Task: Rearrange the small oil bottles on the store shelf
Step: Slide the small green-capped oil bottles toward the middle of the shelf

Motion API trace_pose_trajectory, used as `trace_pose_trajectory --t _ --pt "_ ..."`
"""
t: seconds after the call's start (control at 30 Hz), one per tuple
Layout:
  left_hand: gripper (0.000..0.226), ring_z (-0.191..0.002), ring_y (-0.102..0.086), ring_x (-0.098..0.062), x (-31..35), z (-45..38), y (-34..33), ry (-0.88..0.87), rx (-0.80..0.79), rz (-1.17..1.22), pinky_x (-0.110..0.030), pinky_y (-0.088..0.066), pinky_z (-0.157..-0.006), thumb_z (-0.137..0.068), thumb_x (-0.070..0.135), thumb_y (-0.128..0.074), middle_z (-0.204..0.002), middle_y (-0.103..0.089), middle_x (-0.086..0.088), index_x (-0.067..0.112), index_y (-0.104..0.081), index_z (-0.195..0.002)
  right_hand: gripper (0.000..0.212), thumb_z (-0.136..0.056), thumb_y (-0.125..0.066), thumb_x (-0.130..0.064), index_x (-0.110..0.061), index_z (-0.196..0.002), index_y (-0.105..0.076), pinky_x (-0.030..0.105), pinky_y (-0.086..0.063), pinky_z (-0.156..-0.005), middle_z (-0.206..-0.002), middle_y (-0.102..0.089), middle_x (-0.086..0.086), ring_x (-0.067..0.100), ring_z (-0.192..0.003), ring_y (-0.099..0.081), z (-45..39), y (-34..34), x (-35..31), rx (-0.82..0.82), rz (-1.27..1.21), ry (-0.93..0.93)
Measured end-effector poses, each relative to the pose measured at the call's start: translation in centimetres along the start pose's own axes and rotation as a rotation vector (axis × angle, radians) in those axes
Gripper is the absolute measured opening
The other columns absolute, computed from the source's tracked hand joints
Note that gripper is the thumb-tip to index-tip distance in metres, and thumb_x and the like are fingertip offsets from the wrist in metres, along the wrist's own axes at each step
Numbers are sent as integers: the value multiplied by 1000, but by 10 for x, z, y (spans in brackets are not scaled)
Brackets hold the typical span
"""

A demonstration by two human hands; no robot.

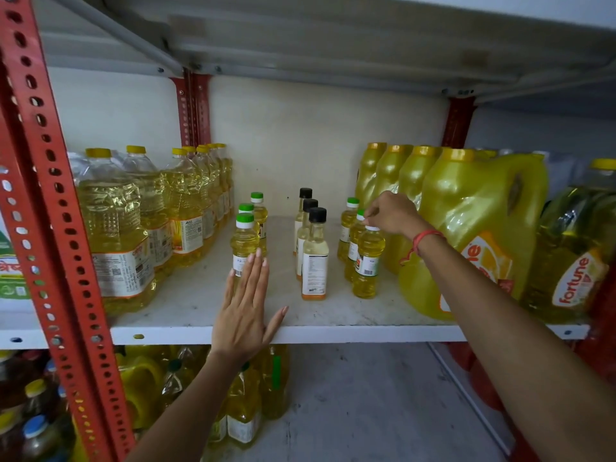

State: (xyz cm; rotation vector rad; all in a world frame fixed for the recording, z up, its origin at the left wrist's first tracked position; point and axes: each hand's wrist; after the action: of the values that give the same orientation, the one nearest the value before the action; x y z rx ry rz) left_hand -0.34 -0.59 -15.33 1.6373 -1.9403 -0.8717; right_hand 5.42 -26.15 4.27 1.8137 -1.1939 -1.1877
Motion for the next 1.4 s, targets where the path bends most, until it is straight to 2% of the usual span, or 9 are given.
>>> trace_pose_trajectory --t 0.13,0.3,0.43,0.63,0.9,1.03,1.17,1.33,1.4 --pt "82 -154 -2 -26 0 0 0 0 -4 -1 -42 7 -124 -100 60 -19 -166 -10 -18 1 -16 -156 33 -85 -68 -9 -4 -117 -71 35 -47 -103 -126 -68 13 28 -120 -60 -2 10 -5 -119 -20 -2" --pt "82 -154 -2 -26 0 1 -1 1 1 -1 -42 6 -124 -100 61 -19 -165 -11 -18 1 -17 -156 45 -77 -77 -34 2 -104 -74 39 -53 -92 -110 -72 19 32 -106 -65 -3 7 -8 -37 47 -17" --pt "83 -154 -3 -26 0 1 -1 3 6 11 -42 6 -124 -99 61 -18 -166 -11 -18 1 -17 -156 33 -77 -79 -22 -6 -106 -76 38 -54 -96 -101 -76 18 29 -94 -73 -3 5 -6 -67 24 10" --pt "83 -154 -3 -26 -1 1 0 1 13 19 -40 8 -124 -99 61 -19 -165 -13 -18 0 -19 -156 47 -75 -78 -36 -11 -115 -73 36 -50 -96 -114 -72 13 30 -114 -61 -4 8 -4 -89 125 69" --pt "84 -154 -6 -28 -2 0 -1 -1 25 7 -43 5 -125 -99 61 -20 -165 -11 -19 -1 -18 -156 47 -73 -81 -31 -4 -111 -74 41 -53 -95 -99 -77 16 29 -99 -70 6 13 -2 -114 75 90" --pt "84 -154 -4 -27 -1 0 -1 5 20 9 -44 4 -125 -98 61 -20 -166 -10 -18 0 -16 -156 45 -73 -82 -26 -3 -111 -74 34 -56 -90 -95 -79 15 25 -84 -76 17 21 2 -145 52 91" --pt "84 -154 -5 -27 0 1 -1 9 13 10 -44 4 -125 -99 61 -17 -166 -9 -18 0 -14 -156 45 -73 -82 -22 -3 -112 -73 31 -58 -86 -95 -78 15 25 -83 -76 32 31 5 -174 26 109" --pt "84 -154 -6 -28 1 2 0 13 4 17 -42 6 -124 -98 60 -19 -166 -10 -18 0 -14 -156 41 -71 -83 -24 -4 -107 -76 14 -50 -67 -74 -72 4 23 -76 -76 45 39 10 -171 31 144" --pt "84 -154 -7 -29 0 2 1 13 -2 18 -42 6 -124 -98 60 -20 -165 -10 -18 0 -14 -156 42 -71 -84 -25 -5 -107 -76 16 -51 -69 -73 -72 4 22 -75 -76 47 40 11 -165 35 153"
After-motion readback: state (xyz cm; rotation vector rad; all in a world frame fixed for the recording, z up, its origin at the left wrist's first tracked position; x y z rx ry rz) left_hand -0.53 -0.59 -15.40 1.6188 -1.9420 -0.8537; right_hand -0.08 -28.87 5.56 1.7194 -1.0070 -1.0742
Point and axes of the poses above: each hand's wrist, its own z-axis away from the middle knuckle, its own y-axis out of the back of the hand, x = y × z
